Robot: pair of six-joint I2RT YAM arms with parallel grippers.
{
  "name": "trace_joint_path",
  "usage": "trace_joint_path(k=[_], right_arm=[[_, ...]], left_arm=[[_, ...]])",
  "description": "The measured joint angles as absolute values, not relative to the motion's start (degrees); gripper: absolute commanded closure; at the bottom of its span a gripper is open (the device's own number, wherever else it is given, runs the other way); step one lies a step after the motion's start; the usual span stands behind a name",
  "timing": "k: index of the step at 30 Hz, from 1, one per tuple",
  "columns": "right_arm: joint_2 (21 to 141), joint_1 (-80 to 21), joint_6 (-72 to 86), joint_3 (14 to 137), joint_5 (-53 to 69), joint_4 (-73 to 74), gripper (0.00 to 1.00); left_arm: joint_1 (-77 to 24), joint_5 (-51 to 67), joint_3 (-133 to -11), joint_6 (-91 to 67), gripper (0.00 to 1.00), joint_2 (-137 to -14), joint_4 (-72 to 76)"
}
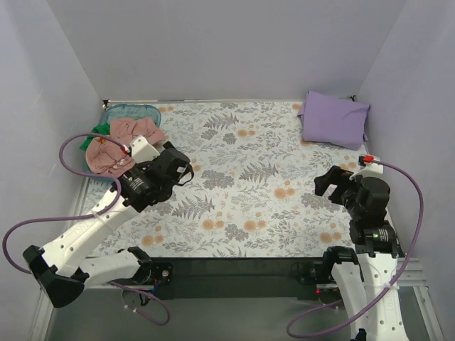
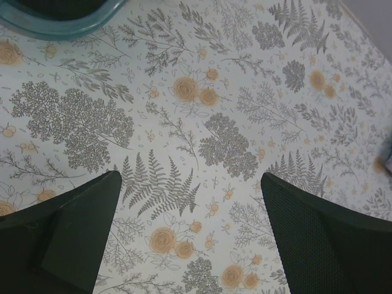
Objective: Fold and stack the t-shirts
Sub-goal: Grab the tshirt from the pile
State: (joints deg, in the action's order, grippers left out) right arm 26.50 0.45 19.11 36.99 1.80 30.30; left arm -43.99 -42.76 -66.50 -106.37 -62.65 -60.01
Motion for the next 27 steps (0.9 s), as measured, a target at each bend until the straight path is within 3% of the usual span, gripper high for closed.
trace_joint_path(k=[8,15,18,23,25,26,27], right_arm=[[24.3,0.4,19.0,37.1,4.3,30.6,0.02],[24.2,0.4,18.4,37.0,10.0,31.2,0.02],[24.9,0.4,17.7,36.3,12.3,31.2,0.02],[27.9,0.4,17.3,33.1,15.4,30.0,0.02],[29.4,0.4,17.1,32.5,15.9,29.9,0.02],[30.3,0.4,17.0,32.3,16.4,29.9,0.02],[30.4,0.4,16.9,32.3,16.5,29.9,0.02]], left_arm=[[-41.2,-46.9,-66.1,-107.2,0.02,-58.0,-57.2],[-10.8,-35.1,-67.6,-99.1,0.1,-71.6,-45.1],[-4.6,-31.6,-70.6,-97.0,0.14,-82.1,-41.8],[-1.2,-27.2,-78.8,-94.6,0.26,-98.7,-39.7],[-0.9,-26.2,-81.8,-94.2,0.35,-102.9,-39.7],[-0.9,-26.0,-83.3,-94.0,0.47,-104.9,-39.8],[-0.9,-26.0,-84.4,-93.8,0.53,-106.3,-40.1]])
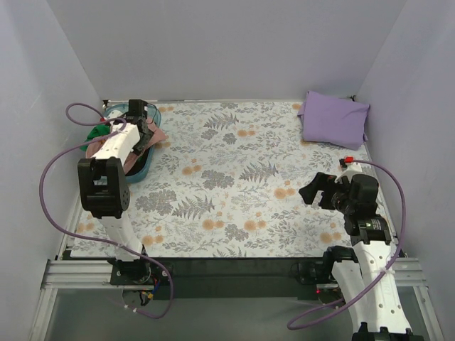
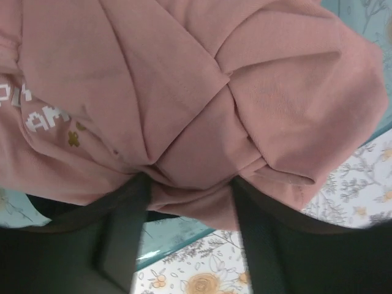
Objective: Fold and stack the t-shirts
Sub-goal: Grab the tshirt from the pile
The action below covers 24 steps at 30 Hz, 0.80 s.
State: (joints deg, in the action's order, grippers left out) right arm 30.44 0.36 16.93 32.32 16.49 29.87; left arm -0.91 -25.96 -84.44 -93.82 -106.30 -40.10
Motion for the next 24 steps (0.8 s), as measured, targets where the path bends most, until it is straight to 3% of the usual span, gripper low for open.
trace_joint_path(k=[5,6,16,21,24], right_arm=[[30.9,0.4,16.5,32.1,16.4,29.8,0.02],[30.8,0.4,16.5,32.1,16.2,29.8,0.02],[29.3,0.4,16.5,32.1,14.5,29.6,0.02],[29.2,0.4,16.5,32.1,14.5,29.5,0.02],[28.9,0.4,16.5,32.1,14.5,29.5,0.02]], left_arm=[[-0.9,-26.3,-86.4,-94.1,0.78,-108.5,-42.3],[-0.9,-26.6,-86.4,-94.2,1.0,-108.5,-42.6],[-0.9,-26.4,-86.5,-93.9,1.0,-106.5,-44.1],[-1.2,-22.5,-88.4,-91.3,1.0,-97.4,-44.6],[-6.4,-23.0,-94.3,-89.3,1.0,-91.6,-44.9]])
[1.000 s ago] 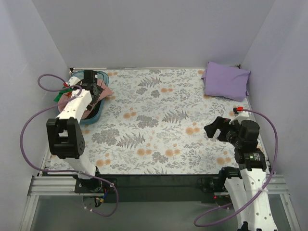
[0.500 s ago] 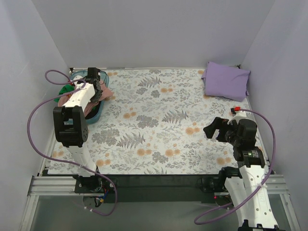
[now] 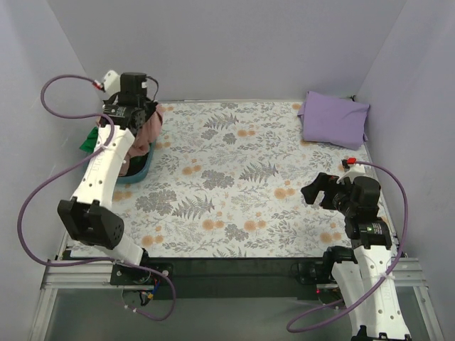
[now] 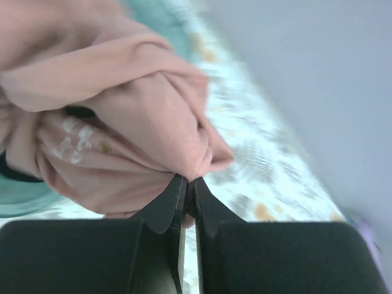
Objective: Fold and stack the t-shirts
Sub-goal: Grab the tshirt from the pile, then move the tshirt to the center of the board
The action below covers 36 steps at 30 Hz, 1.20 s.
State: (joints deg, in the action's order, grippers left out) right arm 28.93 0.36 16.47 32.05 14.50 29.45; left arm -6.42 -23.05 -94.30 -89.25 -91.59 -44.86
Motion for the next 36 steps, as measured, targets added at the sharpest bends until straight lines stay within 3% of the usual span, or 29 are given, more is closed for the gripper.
trace_joint_path(k=[5,11,17,23,24,26,27,30,36], right_arm=[[28.9,0.4,16.5,32.1,14.5,29.4,0.02],[28.8,0.4,16.5,32.1,13.1,29.4,0.02],[28.8,0.4,16.5,32.1,11.7,29.4,0.01],[28.9,0.4,16.5,32.0,11.7,29.4,0.02],[28.9,0.4,16.5,32.0,12.0,29.4,0.02],[29.1,0.4,16.5,32.0,12.6,29.4,0.02],[29.3,0.4,16.5,32.0,12.8,29.4,0.02],[31.0,0.3,16.6,32.0,13.9,29.4,0.02],[36.9,-3.8,18.5,31.6,13.5,27.0,0.02]], left_arm=[[-27.2,-24.5,-105.1,-84.4,1.0,-86.9,-42.0],[-46.4,-24.6,-105.6,-79.2,1.0,-85.9,-37.9],[-51.6,-24.7,-99.0,-78.1,1.0,-85.5,-35.5],[-50.8,-32.1,-83.0,-86.2,0.95,-81.4,-37.3],[-50.0,-32.4,-79.9,-88.3,0.81,-80.6,-38.5],[-47.0,-32.6,-74.1,-93.0,0.64,-79.4,-41.2],[-45.1,-32.6,-72.2,-94.5,0.45,-79.4,-42.7],[-37.1,-32.4,-66.7,-101.3,0.23,-80.4,-48.7],[-30.9,-32.0,-62.5,-107.8,0.21,-81.2,-55.4]])
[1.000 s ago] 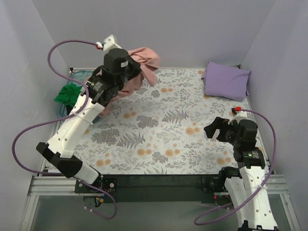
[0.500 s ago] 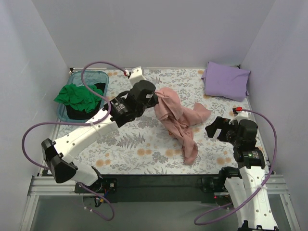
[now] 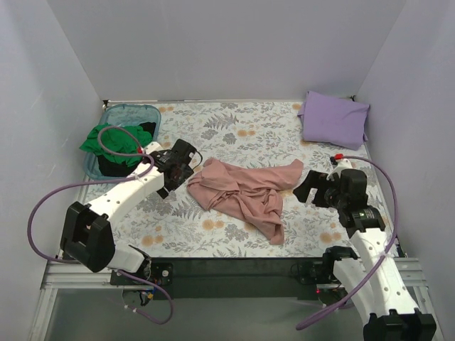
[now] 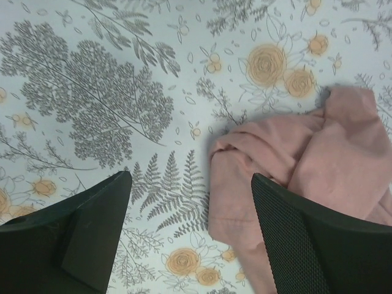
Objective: Fold and stack the t-shirts
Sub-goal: Move the tshirt to the center of the board, then flatten the tshirt out
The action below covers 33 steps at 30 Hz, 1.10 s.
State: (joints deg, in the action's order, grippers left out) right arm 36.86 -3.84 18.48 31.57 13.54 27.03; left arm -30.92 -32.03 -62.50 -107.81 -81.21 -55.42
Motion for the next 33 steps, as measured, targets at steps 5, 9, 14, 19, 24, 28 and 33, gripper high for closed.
trace_joint_path(k=[5,9,14,19,24,28,33], right_arm=[[45.4,-10.9,22.1,31.6,8.8,22.1,0.02],[56.6,-12.3,24.2,34.0,4.8,18.7,0.02],[66.2,-12.4,25.6,37.7,-0.1,14.9,0.02],[72.6,-12.4,26.3,40.9,-2.2,10.9,0.02],[78.8,-12.4,27.5,42.7,-2.9,7.2,0.08],[85.0,-12.4,28.3,45.2,-2.9,5.6,0.44],[89.3,-12.4,28.6,47.2,-1.5,4.4,0.92]], left_arm=[[-31.4,-23.7,-57.9,-103.1,0.2,-79.7,-47.9],[-32.1,-17.8,-56.5,-99.2,0.19,-80.4,-42.1],[-33.1,-14.1,-57.2,-96.3,0.18,-82.0,-36.6],[-34.0,-12.1,-58.3,-94.2,0.22,-85.5,-32.8],[-34.5,-11.2,-60.2,-93.9,0.85,-91.3,-31.8],[-34.7,-11.1,-61.3,-93.3,1.0,-92.9,-32.6],[-34.7,-11.9,-62.0,-93.2,1.0,-91.5,-32.9]])
